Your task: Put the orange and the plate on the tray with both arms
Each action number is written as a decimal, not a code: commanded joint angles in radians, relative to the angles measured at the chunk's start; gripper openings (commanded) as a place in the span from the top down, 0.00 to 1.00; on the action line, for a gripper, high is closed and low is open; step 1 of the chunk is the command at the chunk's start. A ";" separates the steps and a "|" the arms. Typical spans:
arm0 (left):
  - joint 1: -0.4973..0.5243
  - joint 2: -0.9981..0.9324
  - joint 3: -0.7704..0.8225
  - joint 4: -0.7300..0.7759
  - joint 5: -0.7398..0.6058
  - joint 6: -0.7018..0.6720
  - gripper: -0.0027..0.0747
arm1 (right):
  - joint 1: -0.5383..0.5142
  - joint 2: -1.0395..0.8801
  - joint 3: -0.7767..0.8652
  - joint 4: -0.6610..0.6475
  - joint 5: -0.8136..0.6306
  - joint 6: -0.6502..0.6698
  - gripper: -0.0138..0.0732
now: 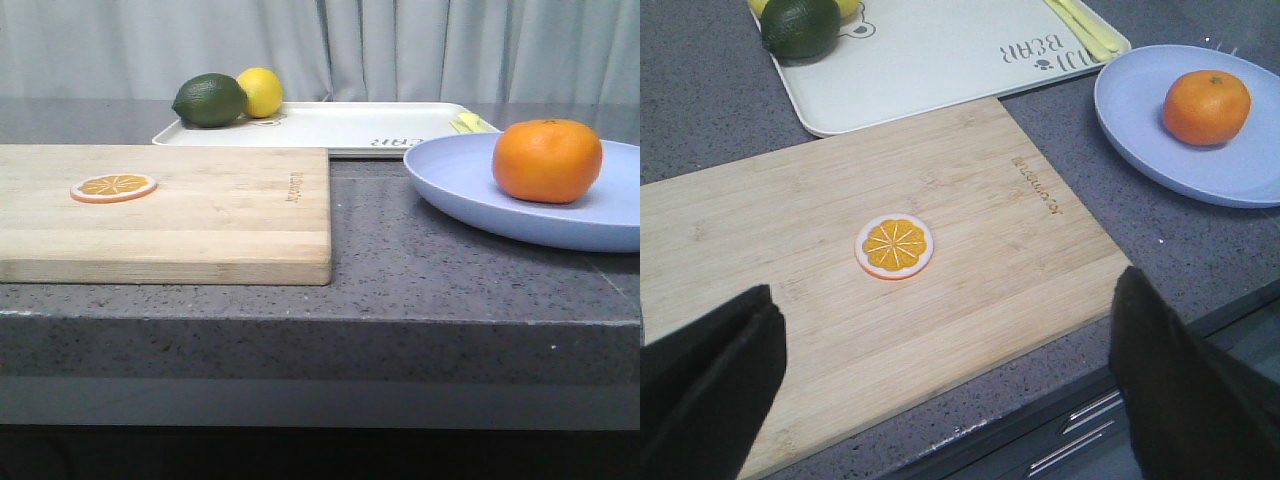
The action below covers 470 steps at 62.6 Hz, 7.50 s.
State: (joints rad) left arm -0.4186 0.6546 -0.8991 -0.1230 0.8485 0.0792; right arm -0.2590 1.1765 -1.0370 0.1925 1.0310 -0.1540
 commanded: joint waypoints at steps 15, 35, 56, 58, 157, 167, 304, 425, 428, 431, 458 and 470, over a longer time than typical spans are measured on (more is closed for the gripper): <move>0.004 0.000 -0.025 -0.017 -0.081 -0.006 0.14 | -0.175 0.203 -0.033 0.496 0.063 -0.304 0.15; 0.004 0.000 -0.025 -0.017 -0.084 -0.006 0.14 | -0.175 0.366 -0.033 0.587 0.058 -0.344 0.38; 0.004 0.000 -0.025 -0.017 -0.088 -0.006 0.14 | -0.175 0.393 -0.034 0.615 0.054 -0.353 0.60; 0.004 0.000 -0.025 -0.017 -0.088 -0.006 0.14 | -0.175 0.393 -0.034 0.615 0.054 -0.353 0.63; 0.004 0.000 -0.025 -0.018 -0.120 -0.006 0.14 | 0.191 0.596 -0.520 0.612 -0.100 0.154 0.97; 0.004 0.000 -0.025 -0.018 -0.121 -0.006 0.14 | 0.236 0.720 -0.705 0.608 -0.075 0.224 0.97; 0.004 0.000 -0.025 -0.018 -0.141 -0.006 0.14 | 0.306 0.733 -1.247 0.171 0.140 0.203 0.47; 0.004 0.000 -0.025 -0.018 -0.127 -0.006 0.18 | 0.381 -0.796 0.350 -0.107 -0.207 0.111 0.52; 0.004 0.000 -0.025 -0.018 -0.127 -0.006 0.24 | 0.381 -0.796 0.350 -0.107 -0.207 0.111 0.58; 0.004 0.000 -0.025 -0.018 -0.127 -0.006 0.31 | 0.381 -0.796 0.350 -0.107 -0.207 0.111 0.65; 0.004 0.000 -0.025 -0.018 -0.134 -0.006 0.99 | 0.381 -0.796 0.350 -0.107 -0.200 0.111 0.98; 0.004 0.000 -0.025 -0.018 -0.134 -0.006 0.99 | 0.381 -0.796 0.350 -0.107 -0.200 0.111 0.98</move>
State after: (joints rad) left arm -0.4186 0.6546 -0.8991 -0.1245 0.7934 0.0792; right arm 0.1244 0.3726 -0.6634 0.0902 0.8987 -0.0340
